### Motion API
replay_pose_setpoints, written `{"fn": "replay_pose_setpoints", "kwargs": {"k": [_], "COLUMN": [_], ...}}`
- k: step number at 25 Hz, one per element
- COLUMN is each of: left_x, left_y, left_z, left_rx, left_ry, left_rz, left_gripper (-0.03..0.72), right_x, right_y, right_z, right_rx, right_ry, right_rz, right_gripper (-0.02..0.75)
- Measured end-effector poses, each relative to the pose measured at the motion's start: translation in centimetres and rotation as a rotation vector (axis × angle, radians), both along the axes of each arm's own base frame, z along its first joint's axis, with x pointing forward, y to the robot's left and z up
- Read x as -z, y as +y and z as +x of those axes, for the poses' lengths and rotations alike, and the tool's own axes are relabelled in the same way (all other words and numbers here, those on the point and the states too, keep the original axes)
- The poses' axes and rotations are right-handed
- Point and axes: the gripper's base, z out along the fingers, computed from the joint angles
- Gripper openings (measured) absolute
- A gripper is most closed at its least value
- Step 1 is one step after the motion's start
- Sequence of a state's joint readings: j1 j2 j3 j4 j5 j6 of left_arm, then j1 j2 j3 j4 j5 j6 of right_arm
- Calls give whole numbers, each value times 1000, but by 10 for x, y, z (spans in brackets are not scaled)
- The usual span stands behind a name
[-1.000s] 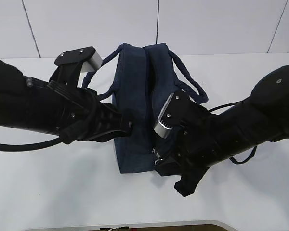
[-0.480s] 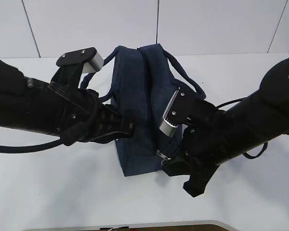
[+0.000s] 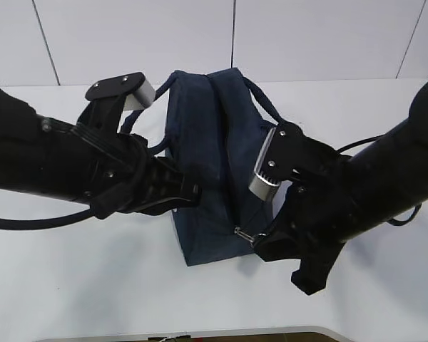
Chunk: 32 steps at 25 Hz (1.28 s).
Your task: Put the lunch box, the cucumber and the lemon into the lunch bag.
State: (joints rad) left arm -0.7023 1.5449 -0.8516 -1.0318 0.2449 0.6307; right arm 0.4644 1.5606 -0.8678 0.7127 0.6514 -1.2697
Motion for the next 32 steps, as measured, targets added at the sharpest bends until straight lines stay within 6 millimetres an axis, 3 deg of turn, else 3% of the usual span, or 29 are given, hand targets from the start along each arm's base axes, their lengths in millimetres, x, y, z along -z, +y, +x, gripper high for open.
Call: {"fn": "replay_pose_setpoints", "kwargs": {"k": [14,32], "left_x": [0,-1], "left_y": [0,1], "left_z": [1,3], "left_rx": [-8,-26], "left_ry": [-12,-30], "left_rz": [2,3], "left_gripper": [-14,-14], "right_x": [-23,-58], "right_y": [-1,11], "right_z": [-3,7], "right_rx": [17,348], "right_ry": [-24,218], "right_rz": [35,212], "right_gripper": [5,5]}}
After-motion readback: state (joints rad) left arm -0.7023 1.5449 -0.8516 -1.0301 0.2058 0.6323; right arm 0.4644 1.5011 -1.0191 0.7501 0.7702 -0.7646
